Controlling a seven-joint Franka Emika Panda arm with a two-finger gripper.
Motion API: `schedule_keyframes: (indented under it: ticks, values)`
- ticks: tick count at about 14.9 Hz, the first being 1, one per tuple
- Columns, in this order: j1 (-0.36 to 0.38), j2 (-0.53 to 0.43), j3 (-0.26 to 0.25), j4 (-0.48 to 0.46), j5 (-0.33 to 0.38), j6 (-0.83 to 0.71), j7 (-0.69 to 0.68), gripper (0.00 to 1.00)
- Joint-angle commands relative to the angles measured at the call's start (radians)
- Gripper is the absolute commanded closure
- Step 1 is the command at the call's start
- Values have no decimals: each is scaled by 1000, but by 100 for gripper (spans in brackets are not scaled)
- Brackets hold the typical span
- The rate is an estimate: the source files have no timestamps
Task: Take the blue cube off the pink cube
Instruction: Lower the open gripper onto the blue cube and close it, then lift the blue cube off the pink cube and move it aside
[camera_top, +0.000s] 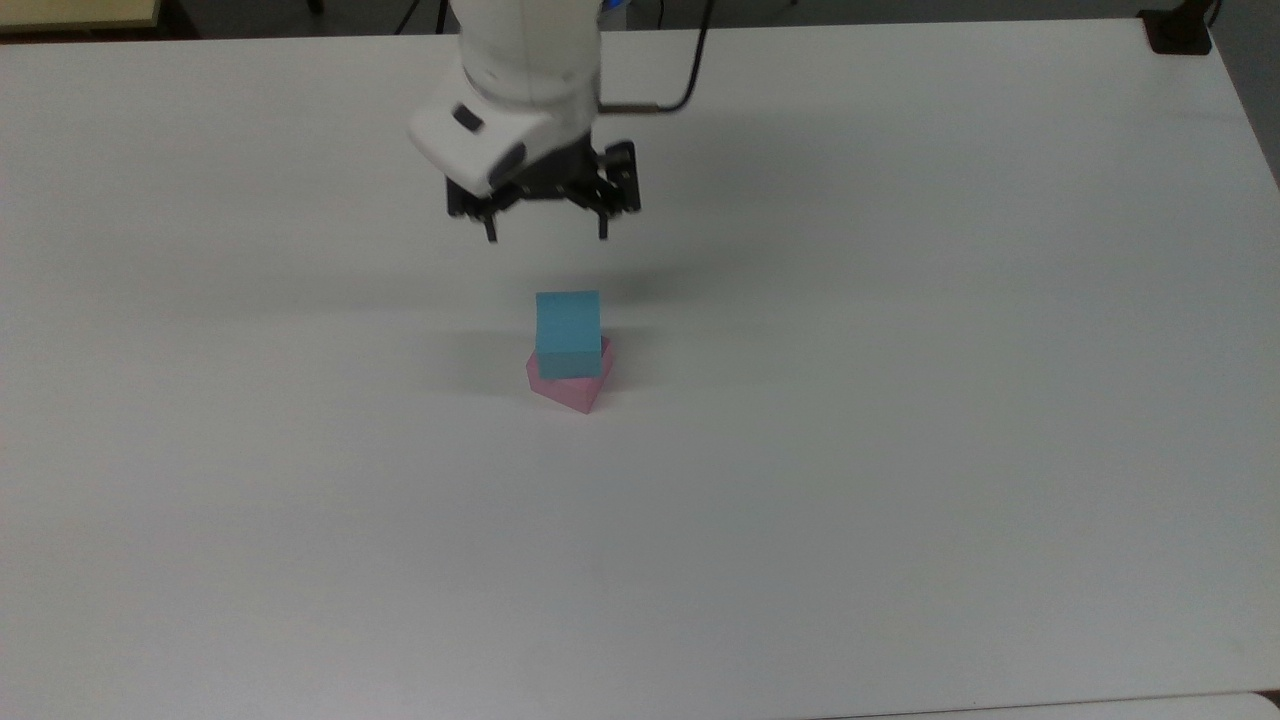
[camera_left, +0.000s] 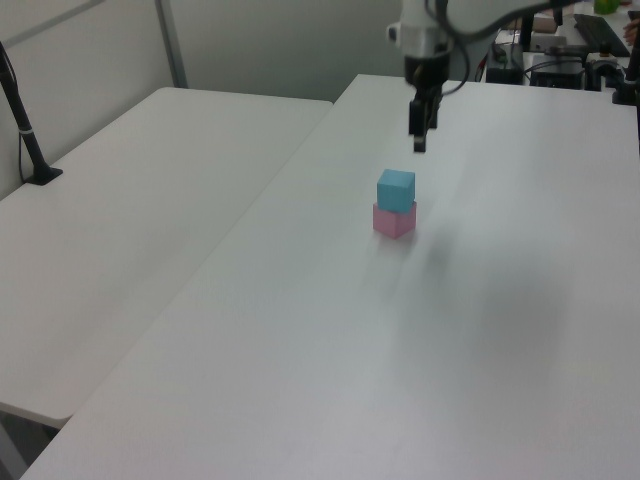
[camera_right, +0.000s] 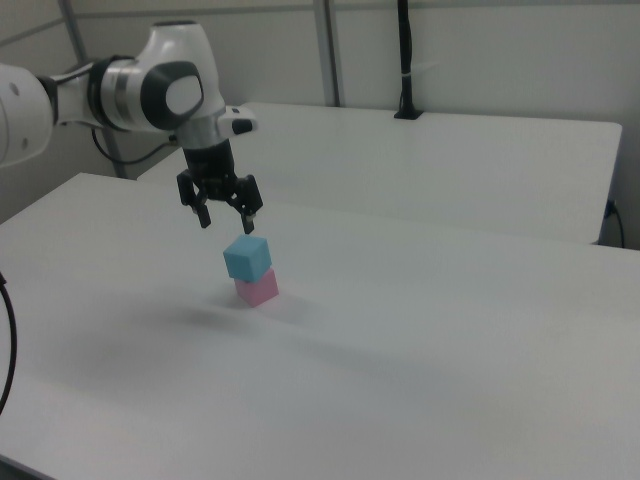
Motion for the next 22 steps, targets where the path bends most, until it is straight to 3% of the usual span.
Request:
schedule_keyframes:
  ticks: [1,7,9,10,12,13,16,22]
  values:
    - [22,56,-9,0,-16,70,-5,0]
    - [46,148,-9,0,-77,180,90,1]
    - [51,155,-9,-2,-77,203,104,7]
    - [51,163,-9,-2,-76,208,107,20]
    - [48,160,-9,-2,-73,205,102,63]
    - [40,151,-9,0,-71,196,96,73]
    - [-12,119,-20,19,-67,139,-6,73]
    - [-161,149,-21,15,-79,168,-194,71]
